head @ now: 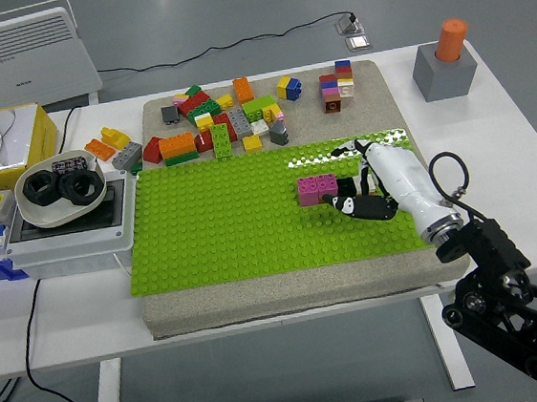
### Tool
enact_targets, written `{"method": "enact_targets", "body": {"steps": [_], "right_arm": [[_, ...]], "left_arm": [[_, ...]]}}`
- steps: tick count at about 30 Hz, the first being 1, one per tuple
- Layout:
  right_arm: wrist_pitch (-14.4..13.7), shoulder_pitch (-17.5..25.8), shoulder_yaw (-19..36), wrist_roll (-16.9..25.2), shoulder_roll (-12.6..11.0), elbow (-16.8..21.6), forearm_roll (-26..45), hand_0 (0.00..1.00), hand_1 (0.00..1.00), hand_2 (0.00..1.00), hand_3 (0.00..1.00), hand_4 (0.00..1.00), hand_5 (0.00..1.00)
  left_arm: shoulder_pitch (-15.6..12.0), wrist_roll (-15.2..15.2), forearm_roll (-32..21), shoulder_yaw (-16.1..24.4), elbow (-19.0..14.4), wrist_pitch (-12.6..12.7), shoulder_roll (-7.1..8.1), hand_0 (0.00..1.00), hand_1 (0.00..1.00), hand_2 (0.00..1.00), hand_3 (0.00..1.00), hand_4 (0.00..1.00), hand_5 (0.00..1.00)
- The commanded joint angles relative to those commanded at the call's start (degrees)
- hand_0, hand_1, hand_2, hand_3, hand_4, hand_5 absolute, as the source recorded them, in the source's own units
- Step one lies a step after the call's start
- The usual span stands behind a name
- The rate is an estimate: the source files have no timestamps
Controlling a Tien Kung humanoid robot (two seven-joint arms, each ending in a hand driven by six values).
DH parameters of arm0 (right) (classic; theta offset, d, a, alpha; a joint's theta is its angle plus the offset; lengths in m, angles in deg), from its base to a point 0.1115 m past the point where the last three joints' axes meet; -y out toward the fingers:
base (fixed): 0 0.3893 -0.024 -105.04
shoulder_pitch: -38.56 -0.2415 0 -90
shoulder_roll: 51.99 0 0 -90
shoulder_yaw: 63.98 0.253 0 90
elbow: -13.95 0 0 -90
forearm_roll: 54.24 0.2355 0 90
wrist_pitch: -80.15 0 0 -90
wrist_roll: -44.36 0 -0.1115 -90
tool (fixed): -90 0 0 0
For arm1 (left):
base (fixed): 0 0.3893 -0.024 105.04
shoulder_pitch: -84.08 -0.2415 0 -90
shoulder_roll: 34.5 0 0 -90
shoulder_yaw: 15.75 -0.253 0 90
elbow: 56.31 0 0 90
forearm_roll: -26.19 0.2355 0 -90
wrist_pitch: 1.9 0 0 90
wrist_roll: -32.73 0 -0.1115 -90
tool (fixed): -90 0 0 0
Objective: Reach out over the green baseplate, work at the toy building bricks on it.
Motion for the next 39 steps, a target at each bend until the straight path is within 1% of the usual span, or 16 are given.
{"method": "enact_targets", "body": {"steps": [3, 4, 7, 15, 17, 25, 26, 27, 33, 34, 39], "right_arm": [[-1.06, 3.4, 3.42, 3.39, -0.29, 1.61, 3.71, 0.078, 0.072, 0.2, 0.666, 0.806, 0.345], [-1.29, 4.38, 4.45, 4.4, -0.22, 1.9, 4.81, 0.062, 0.057, 0.19, 0.661, 0.728, 0.302], [-1.65, 6.23, 6.15, 6.55, 0.5, 1.92, 7.98, 0.062, 0.057, 0.19, 0.661, 0.728, 0.302], [-1.94, 6.96, 7.18, 7.76, 1.07, 1.3, 10.72, 0.06, 0.053, 0.188, 0.659, 0.721, 0.305], [-2.06, 6.97, 7.43, 8.06, 1.07, 1.1, 11.52, 0.055, 0.048, 0.184, 0.658, 0.737, 0.315], [-2.74, 7.23, 7.67, 10.48, 0.89, -0.54, 18.2, 0.053, 0.045, 0.18, 0.653, 0.73, 0.309], [-2.74, 7.25, 7.82, 10.32, 0.87, -0.41, 17.72, 0.053, 0.045, 0.18, 0.653, 0.73, 0.309], [-2.73, 7.26, 8.11, 9.8, 0.82, 0.01, 16.61, 0.059, 0.047, 0.181, 0.649, 0.732, 0.343], [-2.39, 7.01, 9.57, 7.03, 0.54, 2.31, 9.32, 0.059, 0.047, 0.181, 0.649, 0.732, 0.343], [-2.37, 6.95, 9.73, 6.84, 0.5, 2.47, 8.25, 0.072, 0.062, 0.19, 0.649, 0.69, 0.306], [-2.34, 6.88, 9.83, 6.63, 0.34, 2.62, 6.75, 0.072, 0.062, 0.19, 0.649, 0.69, 0.306]], "left_arm": [[-0.09, 0.0, 0.03, -0.17, 0.0, -0.05, -0.07, 0.734, 0.618, 0.53, 0.689, 0.75, 0.724], [-0.07, 0.01, 0.09, -0.21, 0.0, -0.09, -0.05, 0.733, 0.62, 0.535, 0.689, 0.75, 0.722], [0.14, 0.0, 0.33, -0.38, 0.0, -0.18, 0.01, 0.733, 0.62, 0.535, 0.689, 0.75, 0.722], [1.14, 0.58, 1.03, -1.34, 0.0, -1.0, 0.53, 0.734, 0.619, 0.538, 0.689, 0.75, 0.721], [1.27, 0.72, 1.1, -1.49, 0.0, -1.15, 0.65, 0.734, 0.62, 0.543, 0.692, 0.749, 0.72], [1.44, 1.0, 0.97, -2.15, 0.0, -1.42, 1.0, 0.735, 0.621, 0.546, 0.692, 0.748, 0.716], [1.46, 0.97, 1.03, -2.15, 0.0, -1.42, 1.0, 0.735, 0.621, 0.546, 0.692, 0.748, 0.716], [1.5, 0.91, 1.08, -2.19, 0.0, -1.42, 0.99, 0.735, 0.622, 0.558, 0.69, 0.744, 0.709], [1.87, 0.46, 1.13, -2.76, 0.0, -1.62, 0.98, 0.735, 0.622, 0.558, 0.69, 0.744, 0.709], [1.94, 0.4, 1.27, -2.72, 0.0, -1.61, 0.98, 0.735, 0.627, 0.599, 0.69, 0.744, 0.702], [2.45, -0.54, 1.01, -2.56, 0.0, -0.81, 1.17, 0.735, 0.627, 0.599, 0.69, 0.744, 0.702]]}}
